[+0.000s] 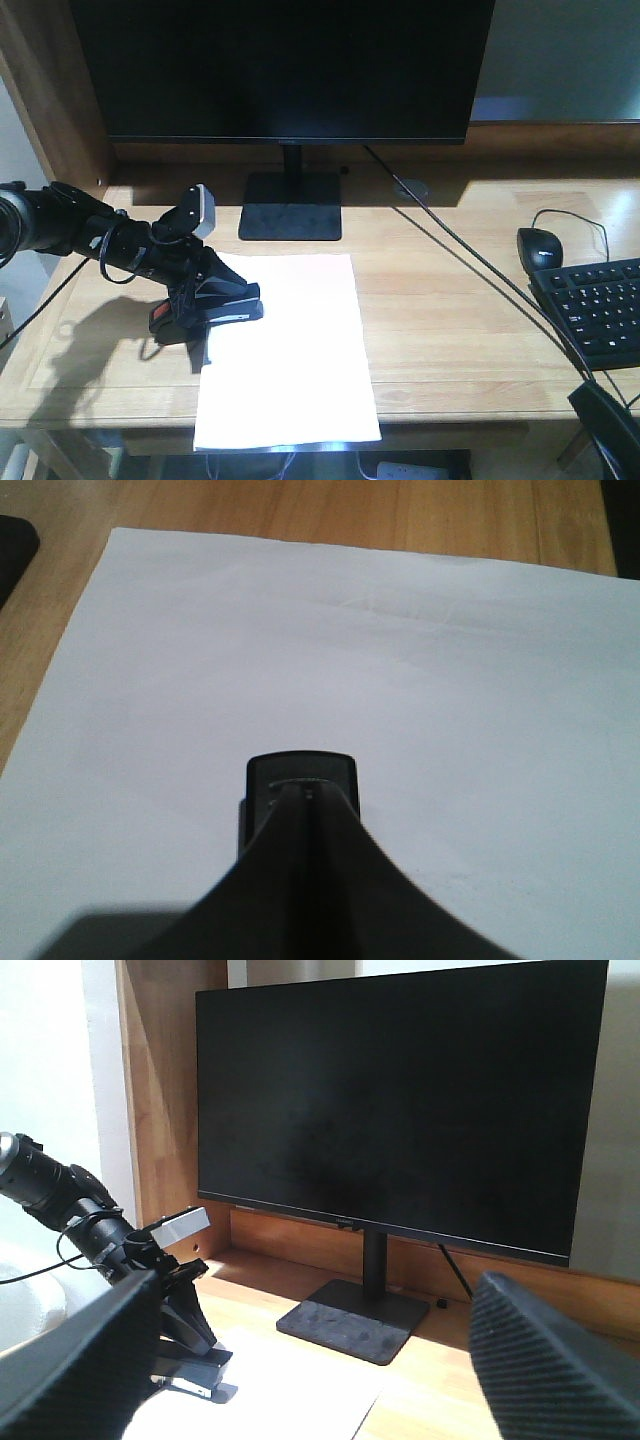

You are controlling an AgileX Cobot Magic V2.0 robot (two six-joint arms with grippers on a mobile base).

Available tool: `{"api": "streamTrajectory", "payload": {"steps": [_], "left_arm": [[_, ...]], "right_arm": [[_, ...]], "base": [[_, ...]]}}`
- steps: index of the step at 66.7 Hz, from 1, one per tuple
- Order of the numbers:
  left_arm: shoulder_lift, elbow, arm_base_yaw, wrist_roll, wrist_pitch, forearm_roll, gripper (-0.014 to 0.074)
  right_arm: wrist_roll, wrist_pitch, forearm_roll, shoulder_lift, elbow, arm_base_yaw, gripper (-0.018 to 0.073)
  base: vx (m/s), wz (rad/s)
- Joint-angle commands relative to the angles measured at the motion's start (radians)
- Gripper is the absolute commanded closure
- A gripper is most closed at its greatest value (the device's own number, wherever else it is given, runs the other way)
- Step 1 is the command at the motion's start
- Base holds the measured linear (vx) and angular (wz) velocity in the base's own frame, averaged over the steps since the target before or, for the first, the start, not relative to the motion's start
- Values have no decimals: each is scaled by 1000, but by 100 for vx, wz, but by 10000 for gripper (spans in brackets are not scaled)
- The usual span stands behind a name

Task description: Grab stapler and paper to desk for stapling

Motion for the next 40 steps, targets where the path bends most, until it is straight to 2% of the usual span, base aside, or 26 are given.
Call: {"api": "streamTrajectory", "payload": {"steps": [1,40], "left_arm": [[-26,-9,-8,-21,-9,49,603],[-26,-9,-8,-42,-7,68,603]], "right_arm": [[-11,23,-54,10,-28,-3,-32],[-11,21,-54,10,-28,-3,-32]], "base": [[0,0],[0,0]]}}
